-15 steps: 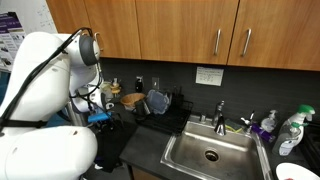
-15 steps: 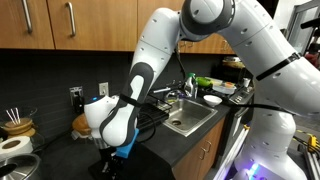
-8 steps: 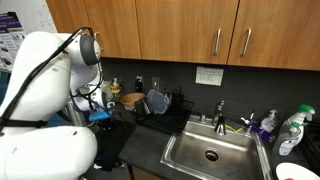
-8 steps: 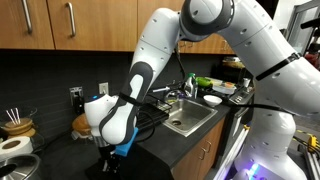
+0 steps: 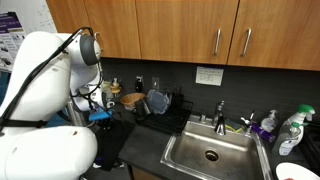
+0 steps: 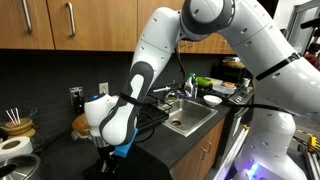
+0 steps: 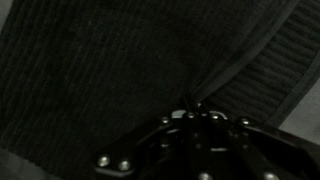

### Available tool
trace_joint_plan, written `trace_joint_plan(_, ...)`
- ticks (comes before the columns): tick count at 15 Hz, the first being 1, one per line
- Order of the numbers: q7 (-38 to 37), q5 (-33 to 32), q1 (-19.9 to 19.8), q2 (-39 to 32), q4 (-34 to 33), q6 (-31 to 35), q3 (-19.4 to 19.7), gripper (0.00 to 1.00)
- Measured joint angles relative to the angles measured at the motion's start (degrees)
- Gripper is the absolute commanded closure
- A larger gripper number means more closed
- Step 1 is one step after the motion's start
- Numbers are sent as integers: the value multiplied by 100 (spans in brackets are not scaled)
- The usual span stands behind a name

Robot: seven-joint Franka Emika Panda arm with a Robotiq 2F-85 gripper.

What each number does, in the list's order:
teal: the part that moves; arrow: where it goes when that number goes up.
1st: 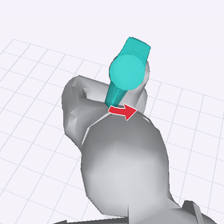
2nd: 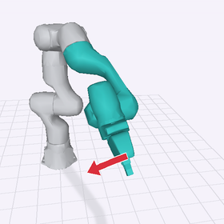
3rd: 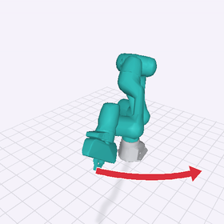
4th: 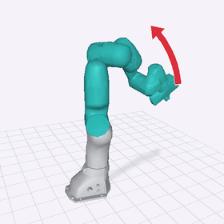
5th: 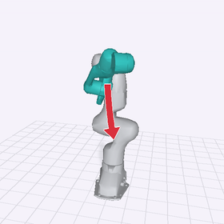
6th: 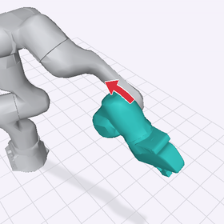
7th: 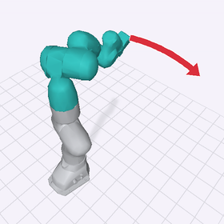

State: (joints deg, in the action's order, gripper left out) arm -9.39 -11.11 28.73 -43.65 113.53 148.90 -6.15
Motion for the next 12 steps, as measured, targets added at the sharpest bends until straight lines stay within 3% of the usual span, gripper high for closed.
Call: trace_joint_plan(12, -662, -32, 736, 947, 979, 595, 165, 99)
